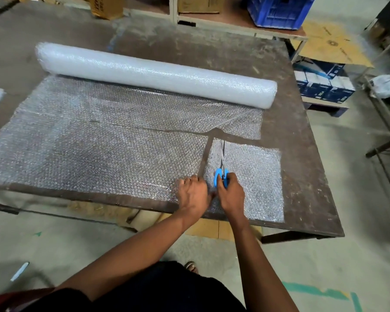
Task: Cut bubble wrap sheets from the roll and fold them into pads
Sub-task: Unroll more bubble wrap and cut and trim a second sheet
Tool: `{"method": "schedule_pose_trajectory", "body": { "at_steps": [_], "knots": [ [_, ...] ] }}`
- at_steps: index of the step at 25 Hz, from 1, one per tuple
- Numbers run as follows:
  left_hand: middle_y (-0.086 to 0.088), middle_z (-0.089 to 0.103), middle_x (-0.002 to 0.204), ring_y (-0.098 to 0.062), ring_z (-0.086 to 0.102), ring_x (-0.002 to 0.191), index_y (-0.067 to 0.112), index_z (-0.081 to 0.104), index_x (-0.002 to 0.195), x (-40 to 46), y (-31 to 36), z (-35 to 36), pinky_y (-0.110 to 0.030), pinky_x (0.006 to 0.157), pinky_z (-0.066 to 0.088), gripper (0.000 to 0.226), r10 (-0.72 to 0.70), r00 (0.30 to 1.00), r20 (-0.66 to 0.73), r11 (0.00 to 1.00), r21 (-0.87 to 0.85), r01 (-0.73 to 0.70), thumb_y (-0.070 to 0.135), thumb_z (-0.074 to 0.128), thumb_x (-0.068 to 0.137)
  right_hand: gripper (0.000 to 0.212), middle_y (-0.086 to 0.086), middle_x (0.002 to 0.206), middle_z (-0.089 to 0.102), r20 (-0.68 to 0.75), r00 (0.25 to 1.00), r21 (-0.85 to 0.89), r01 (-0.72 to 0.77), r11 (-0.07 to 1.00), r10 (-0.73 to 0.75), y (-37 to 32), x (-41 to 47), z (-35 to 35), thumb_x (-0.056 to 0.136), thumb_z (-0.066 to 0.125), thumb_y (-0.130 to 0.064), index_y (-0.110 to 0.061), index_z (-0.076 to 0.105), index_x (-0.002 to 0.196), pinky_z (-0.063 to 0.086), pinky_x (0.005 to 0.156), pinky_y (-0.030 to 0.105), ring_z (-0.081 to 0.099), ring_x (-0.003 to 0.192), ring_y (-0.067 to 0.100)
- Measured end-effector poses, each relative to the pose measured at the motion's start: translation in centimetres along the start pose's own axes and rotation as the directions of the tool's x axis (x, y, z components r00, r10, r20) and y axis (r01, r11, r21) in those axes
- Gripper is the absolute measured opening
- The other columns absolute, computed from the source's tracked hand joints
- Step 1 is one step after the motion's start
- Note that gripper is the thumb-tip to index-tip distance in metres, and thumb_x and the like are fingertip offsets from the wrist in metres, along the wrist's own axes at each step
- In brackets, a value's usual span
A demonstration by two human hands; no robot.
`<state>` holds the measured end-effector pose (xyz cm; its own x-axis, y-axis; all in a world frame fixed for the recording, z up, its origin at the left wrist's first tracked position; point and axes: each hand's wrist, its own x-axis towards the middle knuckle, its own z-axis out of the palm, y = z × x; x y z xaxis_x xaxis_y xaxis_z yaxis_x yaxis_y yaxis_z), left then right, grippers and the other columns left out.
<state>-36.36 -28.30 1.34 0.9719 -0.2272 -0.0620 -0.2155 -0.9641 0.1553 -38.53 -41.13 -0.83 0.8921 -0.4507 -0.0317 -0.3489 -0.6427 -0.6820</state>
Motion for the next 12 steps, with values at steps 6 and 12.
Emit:
{"method": "schedule_pose_trajectory", "body": {
  "at_steps": [6, 12],
  "knots": [
    [-0.008, 0.061, 0.123, -0.029, 0.057, 0.118, 0.017, 0.067, 0.118, 0.8, 1.2, 1.2, -0.039, 0.096, 0.05, 0.027, -0.163, 0.971, 0.175, 0.843, -0.486, 0.229, 0.018, 0.071, 0.092, 0.029, 0.005, 0.088, 0.067, -0.019, 0.999, 0.055, -0.03, 0.998, 0.031, 0.0, -0.5, 0.5, 0.106, 0.055, -0.046, -0.017, 0.055, 0.105, 0.051, 0.071, 0.042, 0.064, 0.078, 0.025],
    [0.001, 0.056, 0.128, -0.015, 0.066, 0.101, 0.03, 0.042, 0.134, 1.7, 0.3, -1.9, -0.035, 0.075, 0.06, 0.055, 0.109, 0.943, 0.316, 0.092, -0.947, 0.307, -0.005, 0.063, 0.098, 0.024, 0.001, 0.092, 0.064, -0.245, 0.967, 0.121, -0.041, 0.992, 0.07, -3.6, -0.5, -0.1, 0.109, 0.052, -0.044, -0.021, 0.048, 0.104, 0.041, 0.092, 0.048, 0.059, 0.084, 0.028]
  ]
}}
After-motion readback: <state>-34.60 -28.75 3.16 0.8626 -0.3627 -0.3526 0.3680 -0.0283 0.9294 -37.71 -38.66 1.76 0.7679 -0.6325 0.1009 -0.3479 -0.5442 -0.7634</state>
